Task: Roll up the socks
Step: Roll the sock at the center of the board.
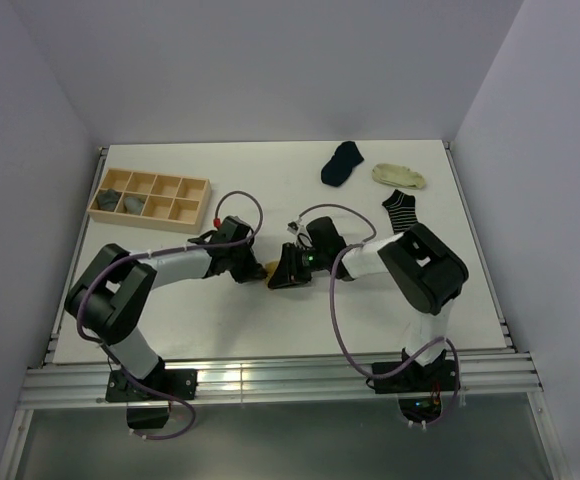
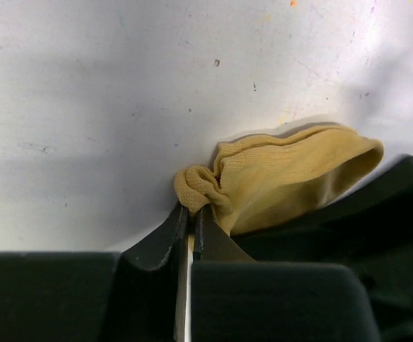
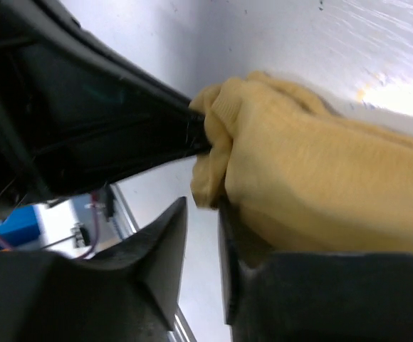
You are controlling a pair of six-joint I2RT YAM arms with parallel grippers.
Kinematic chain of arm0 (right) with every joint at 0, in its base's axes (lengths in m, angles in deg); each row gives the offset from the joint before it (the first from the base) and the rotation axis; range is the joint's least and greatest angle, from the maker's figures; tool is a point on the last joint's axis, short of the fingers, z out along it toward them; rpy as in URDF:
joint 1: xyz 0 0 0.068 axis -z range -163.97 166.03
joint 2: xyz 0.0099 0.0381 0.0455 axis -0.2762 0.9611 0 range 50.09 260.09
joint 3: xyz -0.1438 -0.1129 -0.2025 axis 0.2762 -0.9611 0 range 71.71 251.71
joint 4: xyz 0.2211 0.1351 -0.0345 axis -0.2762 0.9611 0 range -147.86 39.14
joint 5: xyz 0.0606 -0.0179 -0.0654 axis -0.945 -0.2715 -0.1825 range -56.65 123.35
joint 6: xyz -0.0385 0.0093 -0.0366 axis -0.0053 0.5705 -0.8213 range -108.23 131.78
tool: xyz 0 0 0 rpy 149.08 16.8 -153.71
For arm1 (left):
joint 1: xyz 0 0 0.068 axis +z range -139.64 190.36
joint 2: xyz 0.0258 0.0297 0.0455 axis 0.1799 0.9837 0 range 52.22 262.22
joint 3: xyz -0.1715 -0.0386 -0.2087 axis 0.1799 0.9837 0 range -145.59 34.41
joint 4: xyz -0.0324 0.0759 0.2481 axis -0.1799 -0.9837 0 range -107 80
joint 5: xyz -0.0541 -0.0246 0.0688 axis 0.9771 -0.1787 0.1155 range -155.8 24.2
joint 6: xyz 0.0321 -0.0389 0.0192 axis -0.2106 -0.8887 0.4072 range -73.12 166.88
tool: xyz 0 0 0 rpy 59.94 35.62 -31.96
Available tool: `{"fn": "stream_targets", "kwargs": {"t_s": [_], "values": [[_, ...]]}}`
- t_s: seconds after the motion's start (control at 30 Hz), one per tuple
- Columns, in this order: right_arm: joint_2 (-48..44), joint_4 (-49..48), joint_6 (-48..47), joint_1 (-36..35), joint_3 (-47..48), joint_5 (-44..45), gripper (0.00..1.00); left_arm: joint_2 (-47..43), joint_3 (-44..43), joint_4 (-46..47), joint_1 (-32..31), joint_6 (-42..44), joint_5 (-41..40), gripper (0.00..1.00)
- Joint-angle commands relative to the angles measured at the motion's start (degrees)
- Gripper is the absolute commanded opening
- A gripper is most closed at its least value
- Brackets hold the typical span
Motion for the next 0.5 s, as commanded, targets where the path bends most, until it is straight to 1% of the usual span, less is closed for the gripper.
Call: {"fn": "stream_targets", "kwargs": {"t_s": [0.0, 0.03, 0.07, 0.1, 0.13, 0.17, 0.2, 0.3, 0.47], "values": [[-8.22, 12.66, -8.58, -0.57, 1.65, 7.35, 0.35, 5.26, 1.57, -12.79, 0.03, 3.82, -9.52, 0.02], [-9.64, 14.17, -9.73, -0.83, 1.74, 8.93, 0.36, 5.18, 1.22, -13.23, 0.03, 3.91, -9.52, 0.02], [-11.31, 15.58, -10.79, -1.18, 1.83, 13.04, 0.37, 5.18, 0.43, -13.84, 0.03, 4.18, -9.6, 0.01], [-12.63, 17.77, -12.8, -1.62, 1.74, 15.08, 0.37, 5.09, 0.07, -14.29, 0.03, 4.53, -9.61, 0.01], [-15.16, 18.4, -13.69, -2.84, 1.66, 17.02, 0.37, 5.09, -0.37, -15.25, 0.03, 4.7, -9.69, 0.01], [-16.15, 18.84, -14.31, -3.47, 1.57, 21.13, 0.37, 4.91, -0.98, -15.61, 0.03, 4.79, -9.61, 0.01], [-16.77, 18.93, -15.01, -4.08, 1.48, 22.3, 0.35, 5.0, -1.33, -16.04, 0.03, 5.14, -9.61, 0.01], [-17.13, 16.31, -14.59, -5.93, 1.74, 23.1, 0.3, 4.82, -2.3, -17.54, 0.03, 5.41, -9.52, 0.01], [-12.03, 10.34, -12.12, -8.12, 4.02, 19.85, 0.27, 3.77, -3.27, -19.3, -0.06, 5.58, -9.87, 0.01]]}}
